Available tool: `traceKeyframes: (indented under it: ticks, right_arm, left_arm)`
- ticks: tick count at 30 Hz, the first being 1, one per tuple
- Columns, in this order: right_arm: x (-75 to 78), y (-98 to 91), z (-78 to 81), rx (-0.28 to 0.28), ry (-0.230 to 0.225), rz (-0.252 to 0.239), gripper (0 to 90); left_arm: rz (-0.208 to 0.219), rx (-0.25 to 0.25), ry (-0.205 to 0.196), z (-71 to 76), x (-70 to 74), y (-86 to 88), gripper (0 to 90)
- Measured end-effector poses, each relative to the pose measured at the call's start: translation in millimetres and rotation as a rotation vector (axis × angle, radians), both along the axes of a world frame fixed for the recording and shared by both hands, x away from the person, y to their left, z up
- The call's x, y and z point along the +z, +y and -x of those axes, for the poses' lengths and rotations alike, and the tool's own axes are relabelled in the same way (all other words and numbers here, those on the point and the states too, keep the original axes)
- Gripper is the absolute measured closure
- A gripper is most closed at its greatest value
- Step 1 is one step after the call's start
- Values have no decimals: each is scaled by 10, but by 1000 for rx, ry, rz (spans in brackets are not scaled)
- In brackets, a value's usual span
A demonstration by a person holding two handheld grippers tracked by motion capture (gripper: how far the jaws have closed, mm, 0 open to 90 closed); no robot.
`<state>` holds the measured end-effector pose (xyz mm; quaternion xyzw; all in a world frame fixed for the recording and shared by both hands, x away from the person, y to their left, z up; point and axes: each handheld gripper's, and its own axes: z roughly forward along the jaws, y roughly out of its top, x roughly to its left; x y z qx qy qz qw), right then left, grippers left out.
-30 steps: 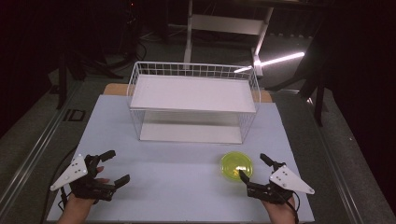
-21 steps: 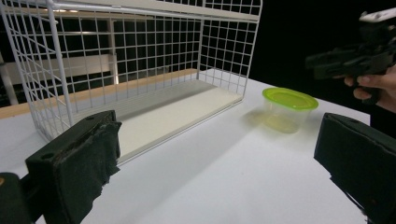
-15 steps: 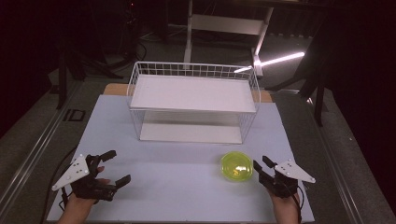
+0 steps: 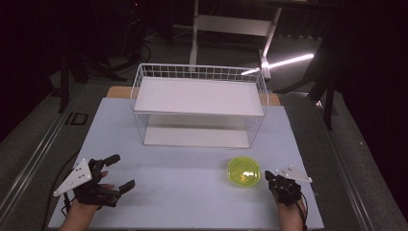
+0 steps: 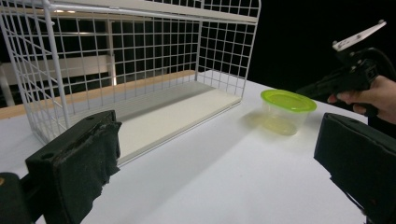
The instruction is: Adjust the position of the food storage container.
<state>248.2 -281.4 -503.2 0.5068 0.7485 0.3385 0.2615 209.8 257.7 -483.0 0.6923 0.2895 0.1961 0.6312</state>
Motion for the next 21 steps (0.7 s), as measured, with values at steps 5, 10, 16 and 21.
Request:
traceKeyframes:
  ticks: [5, 10, 16, 21]
  right_arm:
    - [-89, 33, -27, -4, 61, -13, 900]
    - [-139, 71, -38, 27, 86, -28, 900]
    - [-171, 170, -95, 78, 83, -48, 900]
    - [-216, 279, -126, 119, 92, -46, 900]
  left_arm:
    - [3, 3, -3, -4, 2, 7, 11]
    - [-1, 2, -3, -7, -1, -8, 11]
    - [4, 4, -5, -3, 5, -12, 11]
    - [-1, 7, -8, 9, 10, -12, 11]
